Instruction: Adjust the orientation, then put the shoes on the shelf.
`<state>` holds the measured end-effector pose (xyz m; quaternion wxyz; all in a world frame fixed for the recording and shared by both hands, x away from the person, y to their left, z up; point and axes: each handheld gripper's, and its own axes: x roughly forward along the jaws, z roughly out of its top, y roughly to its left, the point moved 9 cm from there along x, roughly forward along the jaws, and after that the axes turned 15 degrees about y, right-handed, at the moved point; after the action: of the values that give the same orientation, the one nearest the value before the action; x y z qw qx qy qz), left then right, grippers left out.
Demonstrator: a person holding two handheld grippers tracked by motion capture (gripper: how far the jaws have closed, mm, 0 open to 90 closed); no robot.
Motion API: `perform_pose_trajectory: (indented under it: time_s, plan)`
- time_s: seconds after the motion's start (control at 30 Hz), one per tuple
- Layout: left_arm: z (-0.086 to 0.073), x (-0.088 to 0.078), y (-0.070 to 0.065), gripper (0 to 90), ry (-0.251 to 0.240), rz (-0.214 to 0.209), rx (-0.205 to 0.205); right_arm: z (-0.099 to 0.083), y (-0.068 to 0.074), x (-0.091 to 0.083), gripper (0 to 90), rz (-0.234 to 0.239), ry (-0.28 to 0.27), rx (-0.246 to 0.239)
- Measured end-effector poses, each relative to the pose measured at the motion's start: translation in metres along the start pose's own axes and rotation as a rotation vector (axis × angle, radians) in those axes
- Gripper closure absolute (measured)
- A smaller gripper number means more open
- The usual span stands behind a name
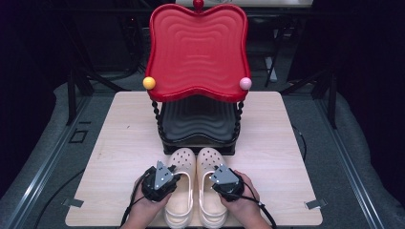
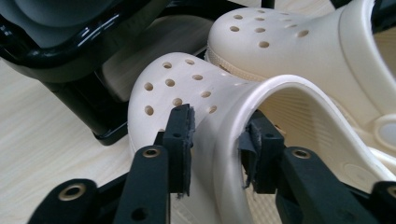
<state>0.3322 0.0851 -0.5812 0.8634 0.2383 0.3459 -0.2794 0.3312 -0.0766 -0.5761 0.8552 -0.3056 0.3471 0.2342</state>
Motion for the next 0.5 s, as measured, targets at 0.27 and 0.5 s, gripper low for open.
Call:
perform_pose_trajectory:
  time_s: [0.27, 0.5]
  plan:
    - [-0.007, -0.016, 0.003, 75.8, -0.012, 0.003, -0.022, -0.007, -0.002, -0.016, 81.6, -0.025, 0.019, 0.014]
    - [-0.01, -0.032, 0.006, 79.3, -0.017, 0.014, -0.016, -0.006, -0.001, -0.03, 82.7, -0.008, -0.001, -0.018]
